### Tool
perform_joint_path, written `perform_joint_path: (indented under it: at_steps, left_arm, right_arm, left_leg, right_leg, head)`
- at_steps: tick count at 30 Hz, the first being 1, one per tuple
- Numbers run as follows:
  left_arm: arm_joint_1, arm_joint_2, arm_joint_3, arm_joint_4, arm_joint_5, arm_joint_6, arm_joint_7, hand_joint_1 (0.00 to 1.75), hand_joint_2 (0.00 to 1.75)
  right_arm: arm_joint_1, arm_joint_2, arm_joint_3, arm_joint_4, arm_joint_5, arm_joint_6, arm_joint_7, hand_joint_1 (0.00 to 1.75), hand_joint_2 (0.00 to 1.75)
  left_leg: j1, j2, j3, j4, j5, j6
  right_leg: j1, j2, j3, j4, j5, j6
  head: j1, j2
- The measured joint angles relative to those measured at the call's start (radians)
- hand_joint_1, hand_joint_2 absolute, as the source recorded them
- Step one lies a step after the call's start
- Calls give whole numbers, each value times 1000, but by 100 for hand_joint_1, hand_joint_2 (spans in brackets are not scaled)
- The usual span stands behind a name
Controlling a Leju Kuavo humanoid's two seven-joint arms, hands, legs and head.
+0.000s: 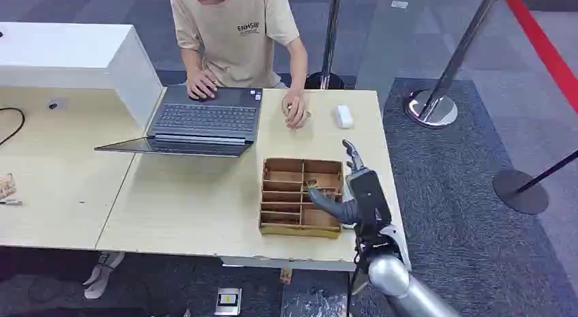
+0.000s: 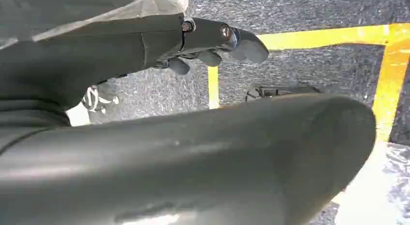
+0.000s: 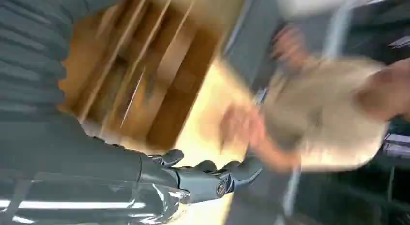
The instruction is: Pass the card to the sensor for recognition and then transmit it.
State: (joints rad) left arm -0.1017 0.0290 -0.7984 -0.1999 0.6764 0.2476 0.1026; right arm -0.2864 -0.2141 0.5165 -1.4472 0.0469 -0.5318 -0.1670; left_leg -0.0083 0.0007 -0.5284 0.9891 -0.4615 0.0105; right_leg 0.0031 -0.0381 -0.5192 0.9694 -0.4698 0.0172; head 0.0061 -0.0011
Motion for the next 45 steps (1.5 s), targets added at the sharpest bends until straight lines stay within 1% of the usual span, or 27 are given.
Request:
perform_joint_path:
  at_steps: [2, 5, 8, 10, 11, 13, 14, 16, 19, 20, 24, 25, 27, 29, 32, 33, 36, 37, 38, 39, 40, 42, 45]
  left_arm:
    - [0, -2, 0, 0, -3, 1, 0, 0, 0]
    - [1, -10, 0, 0, -6, 6, 19, 0, 0]
    - [2, -17, -1, 0, -9, 8, 27, 0, 0]
    - [1, -21, -1, 0, -10, 11, 27, 0, 0]
    - [1, -23, -1, 0, -24, 9, 27, 0, 0]
    - [-8, -28, -18, 0, -104, -20, 37, 0, 0]
    - [-21, -32, -31, 0, -132, -31, 57, 0, 0]
    - [-49, -45, -52, -1, -144, -39, 84, 0, 0]
    - [-76, -56, -72, -3, -146, -51, 86, 0, 0]
    - [-79, -58, -78, -3, -146, -50, 86, 0, 0]
    - [-78, -59, -95, -3, -141, -15, 90, 0, 0]
    - [-74, -59, -96, -3, -139, -5, 84, 0, 0]
    - [-66, -59, -101, -3, -138, 8, 78, 0, 0]
    - [-60, -60, -104, -3, -138, 10, 79, 0, 0]
    - [-57, -60, -113, -3, -140, 10, 82, 0, 0]
    - [-57, -60, -116, -3, -140, 10, 82, 0, 0]
    - [-57, -60, -121, -3, -141, 10, 74, 0, 0]
    - [-57, -60, -122, -3, -143, 10, 74, 0, 0]
    - [-57, -60, -123, -3, -145, 10, 74, 0, 0]
    - [-58, -60, -125, -3, -147, 10, 74, 0, 0]
    - [-58, -60, -126, -3, -149, 10, 80, 0, 0]
    - [-58, -59, -127, -3, -150, 10, 86, 0, 0]
    - [-58, -59, -129, -3, -159, 6, 95, 0, 0]
  right_arm:
    - [2, 32, -5, -46, -140, 40, -51, 0, 0]
    - [20, 59, -21, -136, -310, 109, -100, 0, 0]
    - [41, 69, -38, -201, -346, 132, -108, 0, 0]
    - [50, 73, -49, -236, -389, 158, -125, 0, 0]
    - [56, 75, -57, -250, -419, 181, -134, 0, 0]
    - [60, 79, -68, -273, -497, 258, -139, 0, 0]
    - [58, 85, -67, -277, -509, 282, -146, 0, 0]
    - [45, 107, -66, -276, -513, 293, -157, 0, 0]
    - [35, 130, -62, -275, -492, 299, -163, 0, 0]
    - [32, 137, -58, -274, -453, 282, -149, 0, 175]
    - [15, 145, -25, -253, -219, 152, -49, 0, 175]
    - [13, 145, -17, -247, -177, 131, -34, 0, 175]
    - [11, 145, -1, -235, -135, 114, -16, 0, 175]
    - [4, 145, 15, -225, -63, 91, 26, 0, 175]
    - [-18, 140, 40, -209, 143, 56, 117, 0, 175]
    - [-27, 138, 43, -205, 183, 49, 132, 0, 175]
    - [-47, 133, 52, -197, 180, 23, 138, 0, 175]
    - [-55, 131, 54, -197, 202, 18, 142, 0, 175]
    - [-65, 127, 56, -197, 259, 13, 164, 0, 175]
    - [-77, 122, 58, -197, 347, 9, 194, 0, 175]
    - [-89, 115, 60, -196, 465, 3, 232, 0, 175]
    - [-109, 105, 64, -192, 637, -5, 283, 0, 175]
    - [-130, 94, 72, -186, 790, -6, 307, 0, 175]
  left_leg:
    - [0, 0, 1, 0, 0, 0]
    - [0, 0, 1, 0, 1, -1]
    - [0, 0, 1, 0, 1, -1]
    - [0, 0, 1, 0, 1, -1]
    - [0, 0, 1, 0, 1, -1]
    - [-1, 0, 1, 0, 1, -1]
    - [-1, 0, 0, 0, 1, -1]
    - [-1, 0, 1, 0, 2, -1]
    - [0, 0, 1, 0, 2, -1]
    - [0, 0, 1, 0, 2, -1]
    - [0, 0, 1, 0, 2, -1]
    - [0, 0, 1, 0, 2, -1]
    - [0, 0, 1, 0, 2, -1]
    - [0, 0, 1, 0, 2, -1]
    - [0, 0, 1, 0, 2, -1]
    - [0, 0, 1, 0, 2, -1]
    - [0, 0, 1, 0, 2, -1]
    - [0, 0, 1, 0, 2, -1]
    - [0, 0, 1, 0, 2, -1]
    - [0, 0, 1, 0, 2, -1]
    - [0, 0, 1, 0, 2, -1]
    - [0, 0, 1, 0, 2, -1]
    - [0, 0, 1, 0, 2, -1]
  right_leg:
    - [0, 0, 0, 0, 0, 0]
    - [0, 0, 0, 0, 0, -1]
    - [0, 0, 0, 0, 0, -1]
    - [0, 0, 0, 0, 0, 0]
    - [0, 0, 0, 0, 0, 0]
    - [-1, 0, 0, 0, 0, 0]
    - [-1, 0, 1, 0, 0, 0]
    - [-1, 0, 1, 0, 1, 0]
    - [-1, 0, 2, 0, 1, 0]
    - [-1, 0, 2, 0, 1, -1]
    - [0, 0, 2, 0, 1, -1]
    - [0, 0, 2, 0, 1, -1]
    - [0, 0, 2, 0, 1, -1]
    - [0, 0, 1, 0, 1, -1]
    - [0, 0, 1, 0, 1, -1]
    - [0, 0, 1, 0, 1, -1]
    - [0, 0, 1, 0, 1, -1]
    - [0, 0, 2, 0, 1, -1]
    - [0, 0, 1, 0, 1, -1]
    - [-1, 0, 2, 0, 1, -1]
    - [0, 0, 2, 0, 1, -1]
    - [0, 0, 2, 0, 1, -1]
    - [0, 0, 2, 0, 1, -1]
  head:
    - [0, 0]
    - [0, 0]
    - [0, 0]
    - [0, 0]
    - [0, 0]
    - [0, 0]
    - [0, 0]
    - [0, 0]
    - [0, 0]
    - [0, 0]
    - [0, 0]
    - [0, 0]
    - [0, 0]
    - [0, 0]
    - [0, 0]
    - [0, 0]
    - [0, 0]
    - [0, 0]
    - [0, 0]
    - [0, 0]
    - [0, 0]
    - [0, 0]
    - [0, 0]
